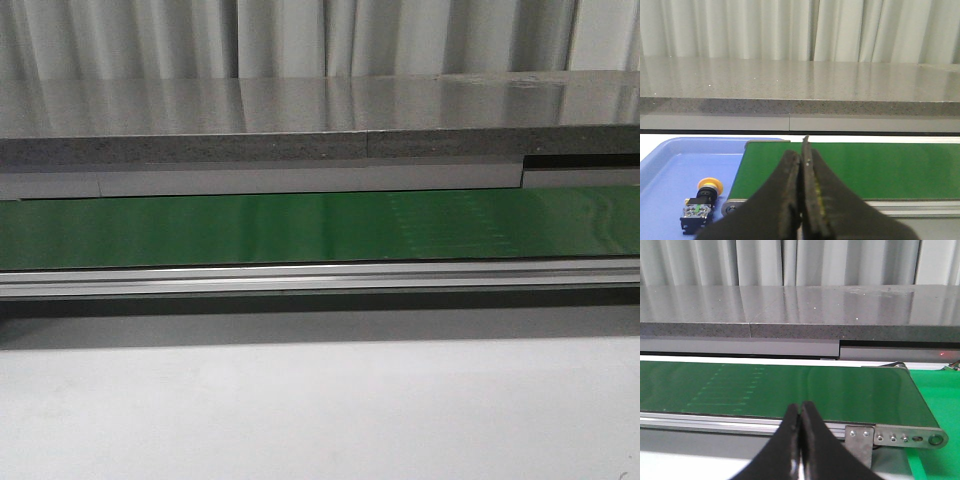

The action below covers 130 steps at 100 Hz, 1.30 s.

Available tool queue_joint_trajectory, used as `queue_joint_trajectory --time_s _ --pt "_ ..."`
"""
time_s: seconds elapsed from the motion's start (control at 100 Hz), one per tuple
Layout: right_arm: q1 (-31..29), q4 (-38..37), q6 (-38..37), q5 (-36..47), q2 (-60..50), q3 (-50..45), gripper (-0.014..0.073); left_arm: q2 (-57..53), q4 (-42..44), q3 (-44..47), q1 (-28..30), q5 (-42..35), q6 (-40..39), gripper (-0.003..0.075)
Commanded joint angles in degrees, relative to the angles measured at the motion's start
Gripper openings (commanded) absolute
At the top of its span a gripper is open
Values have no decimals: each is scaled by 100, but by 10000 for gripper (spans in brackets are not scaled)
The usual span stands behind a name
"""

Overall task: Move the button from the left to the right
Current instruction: 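Move the left gripper down toward the yellow push-button in the blue tray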

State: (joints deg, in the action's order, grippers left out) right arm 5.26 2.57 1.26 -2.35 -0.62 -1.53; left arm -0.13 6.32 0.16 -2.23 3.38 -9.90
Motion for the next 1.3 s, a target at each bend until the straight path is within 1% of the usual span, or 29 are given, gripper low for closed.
queue_joint_trajectory --time_s 0.0,0.39,0.49,0.67,0.78,0.85,1.18,1.29 --pt "-28 -35 -1 469 -83 93 -68 -173 -39 262 -32 -477 -36 -21" --pt "-28 -35 -1 469 -83 93 -68 -173 -39 238 -32 -477 -36 -21" --pt "-28 -35 -1 469 -83 93 -68 -173 -39 107 -32 -338 -36 -21" --pt "-28 -35 -1 469 -83 93 -68 81 -140 -546 -32 410 -36 -21" --pt "-28 -35 -1 469 -83 93 -68 469 -389 -1087 -32 633 -36 -21" --pt "-28 -35 -1 469 -83 93 -68 778 -401 -1523 -32 919 -36 -21" --pt "-28 -35 -1 469 -83 93 -68 2573 -401 -3835 -32 3268 -36 -21" --pt "-28 -35 -1 469 -83 93 -68 3047 -401 -4287 -32 3755 -36 -21"
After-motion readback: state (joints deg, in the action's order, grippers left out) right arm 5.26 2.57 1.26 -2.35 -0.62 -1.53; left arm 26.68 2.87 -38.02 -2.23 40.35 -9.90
